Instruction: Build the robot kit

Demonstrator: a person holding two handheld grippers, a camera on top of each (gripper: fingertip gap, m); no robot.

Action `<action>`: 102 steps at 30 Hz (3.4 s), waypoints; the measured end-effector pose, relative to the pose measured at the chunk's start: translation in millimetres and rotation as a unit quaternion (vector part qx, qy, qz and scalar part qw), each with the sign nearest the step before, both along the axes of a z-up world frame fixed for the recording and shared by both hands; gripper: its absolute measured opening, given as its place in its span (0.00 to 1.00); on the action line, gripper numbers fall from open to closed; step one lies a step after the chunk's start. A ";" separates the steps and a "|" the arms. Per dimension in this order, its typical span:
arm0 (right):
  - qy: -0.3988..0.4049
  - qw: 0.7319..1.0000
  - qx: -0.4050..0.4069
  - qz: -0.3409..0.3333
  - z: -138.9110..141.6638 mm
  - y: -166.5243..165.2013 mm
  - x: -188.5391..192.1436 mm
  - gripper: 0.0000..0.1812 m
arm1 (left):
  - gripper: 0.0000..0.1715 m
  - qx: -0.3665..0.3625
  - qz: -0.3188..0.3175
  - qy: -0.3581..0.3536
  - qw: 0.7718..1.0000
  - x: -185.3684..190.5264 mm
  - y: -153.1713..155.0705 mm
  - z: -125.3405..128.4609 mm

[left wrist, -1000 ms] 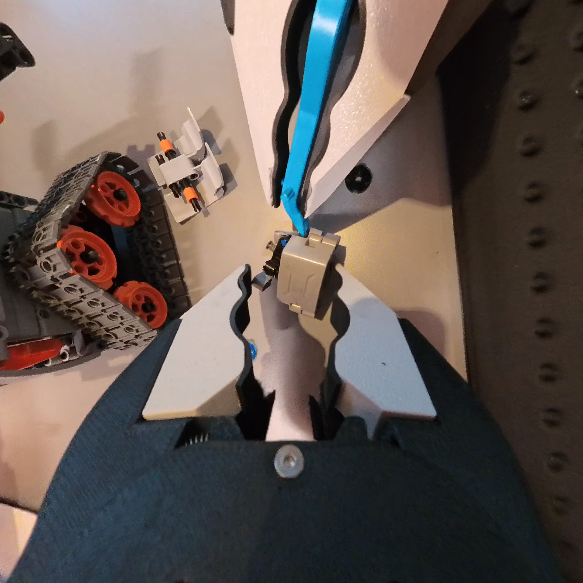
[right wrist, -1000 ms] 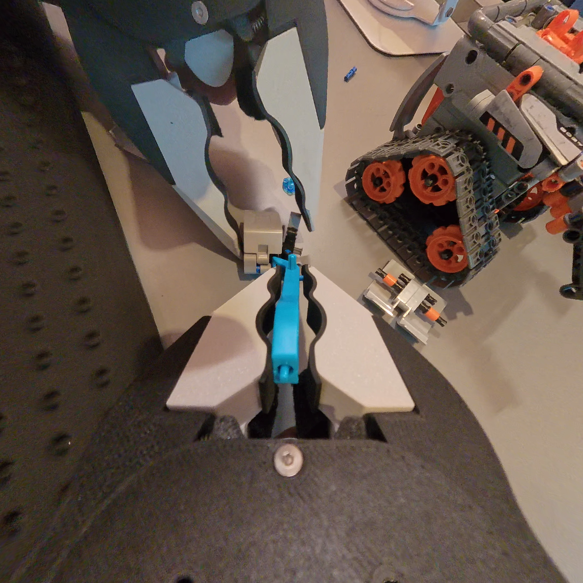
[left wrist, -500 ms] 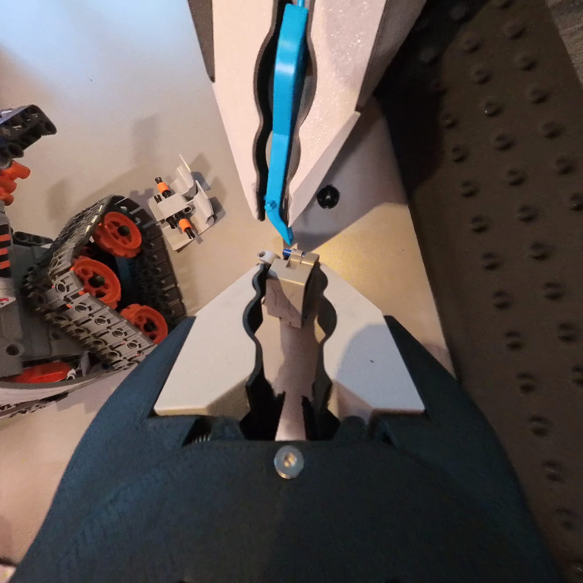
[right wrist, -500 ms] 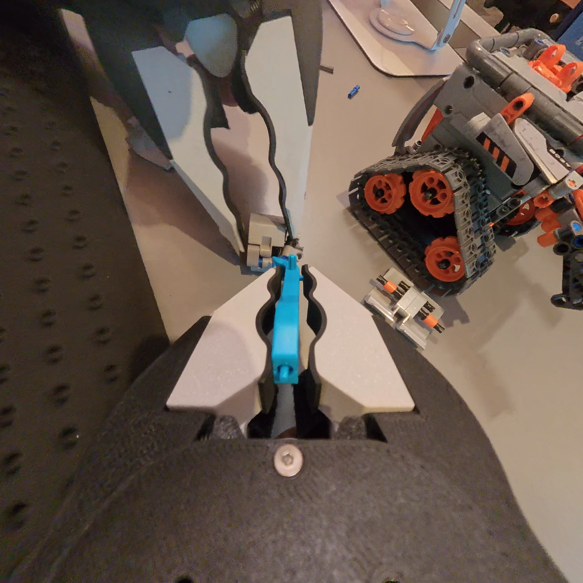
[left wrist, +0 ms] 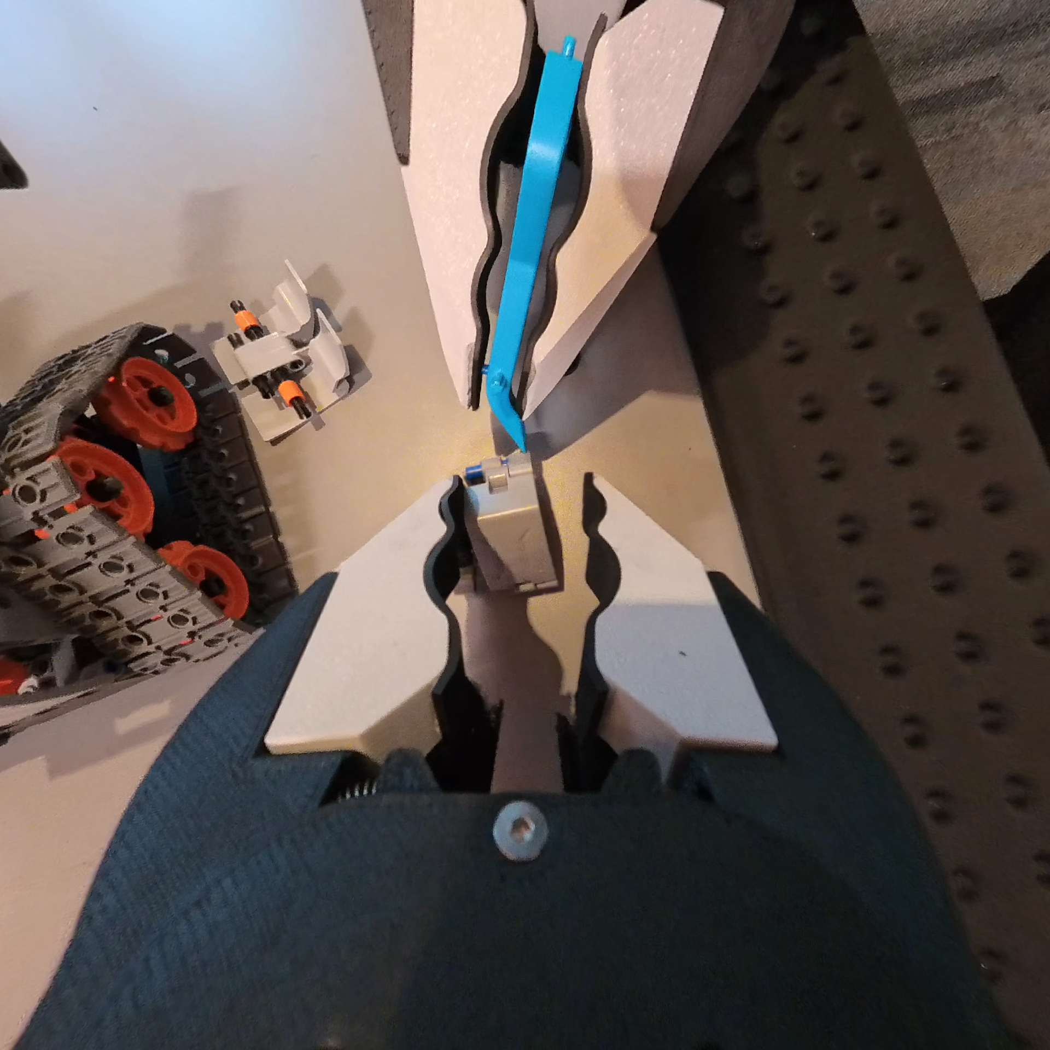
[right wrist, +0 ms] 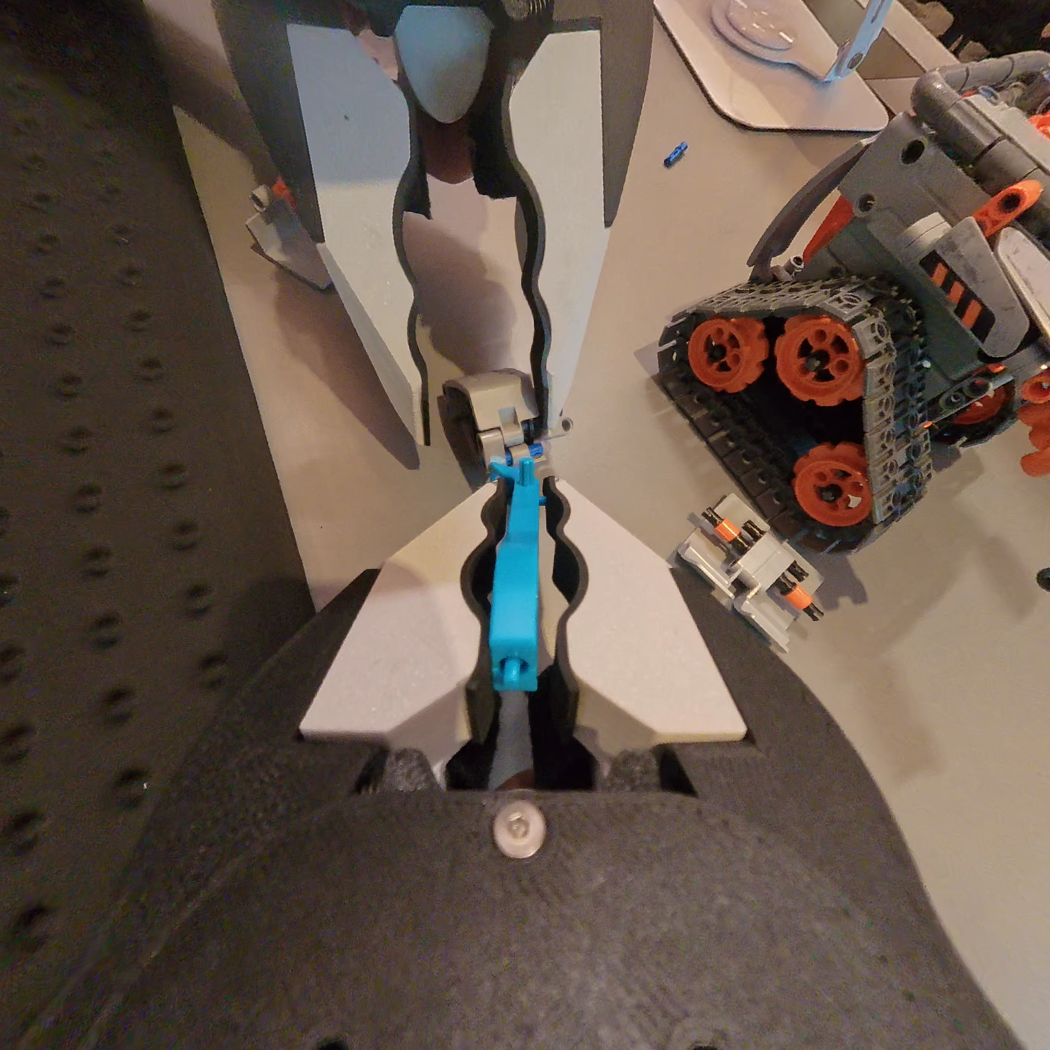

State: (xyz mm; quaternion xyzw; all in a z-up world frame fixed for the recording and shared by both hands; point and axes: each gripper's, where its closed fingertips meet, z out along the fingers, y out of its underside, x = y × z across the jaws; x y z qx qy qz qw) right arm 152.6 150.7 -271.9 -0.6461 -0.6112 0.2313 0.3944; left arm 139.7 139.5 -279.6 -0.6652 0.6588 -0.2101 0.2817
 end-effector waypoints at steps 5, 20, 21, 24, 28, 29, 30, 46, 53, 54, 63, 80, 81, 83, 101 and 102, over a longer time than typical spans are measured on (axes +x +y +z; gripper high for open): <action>0.005 1.000 0.002 0.000 3.2 1.2 -0.2 0.06 | 0.28 -0.003 0.018 -0.006 1.000 -7.7 3.9 4.8; -0.012 1.000 0.015 0.015 2.2 3.0 -4.1 0.06 | 0.16 0.031 0.037 -0.015 0.999 -5.8 8.7 1.0; -0.015 1.000 0.018 0.016 2.1 3.1 -3.8 0.06 | 0.16 0.037 0.037 -0.018 0.998 -5.0 8.9 1.3; -0.015 0.999 0.021 0.020 1.9 2.3 -4.4 0.06 | 0.13 0.064 0.032 -0.017 0.997 -3.8 8.5 2.2; -0.015 0.999 0.027 0.017 1.3 2.9 -5.1 0.06 | 0.13 0.077 0.035 -0.027 0.996 -4.9 9.0 2.4; -0.017 0.999 0.031 0.014 -0.1 4.0 -4.5 0.06 | 0.13 0.073 0.038 -0.032 0.996 -5.4 9.1 2.4; -0.020 0.999 0.036 0.012 -1.5 4.3 -4.5 0.06 | 0.13 0.073 0.041 -0.036 0.996 -5.3 9.0 2.3; -0.004 0.999 0.025 0.036 0.3 2.2 -10.8 0.05 | 0.13 0.077 0.063 -0.106 0.989 -5.5 8.5 3.6; 0.018 0.998 -0.049 0.039 -2.6 1.7 -9.9 0.05 | 0.13 0.086 0.066 -0.120 0.987 -4.2 9.9 5.0; 0.020 0.997 -0.059 0.044 -3.5 0.6 -10.2 0.05 | 0.13 0.082 0.067 -0.122 0.987 -3.9 10.1 5.1; 0.005 0.997 -0.037 0.061 -9.2 -6.7 -14.7 0.06 | 0.13 0.068 0.078 -0.137 0.985 -4.6 14.1 8.9; 0.073 0.996 -0.045 0.024 15.6 7.5 -3.5 0.06 | 0.13 0.015 0.066 -0.181 0.981 -15.5 14.3 34.2; 0.078 0.996 -0.047 0.021 17.3 8.6 -2.0 0.06 | 0.13 0.007 0.066 -0.182 0.981 -17.1 14.0 36.0; 0.078 0.995 -0.056 0.018 16.3 9.3 -1.0 0.06 | 0.14 -0.002 0.069 -0.168 0.983 -20.3 13.7 30.8; -0.008 0.999 -0.051 0.014 6.7 11.2 -2.0 0.10 | 0.33 -0.002 0.055 -0.059 0.997 -48.8 -1.2 4.8; -0.010 0.999 -0.048 0.009 8.8 13.6 -1.5 0.11 | 0.33 -0.002 0.054 -0.056 0.997 -50.0 -1.7 4.4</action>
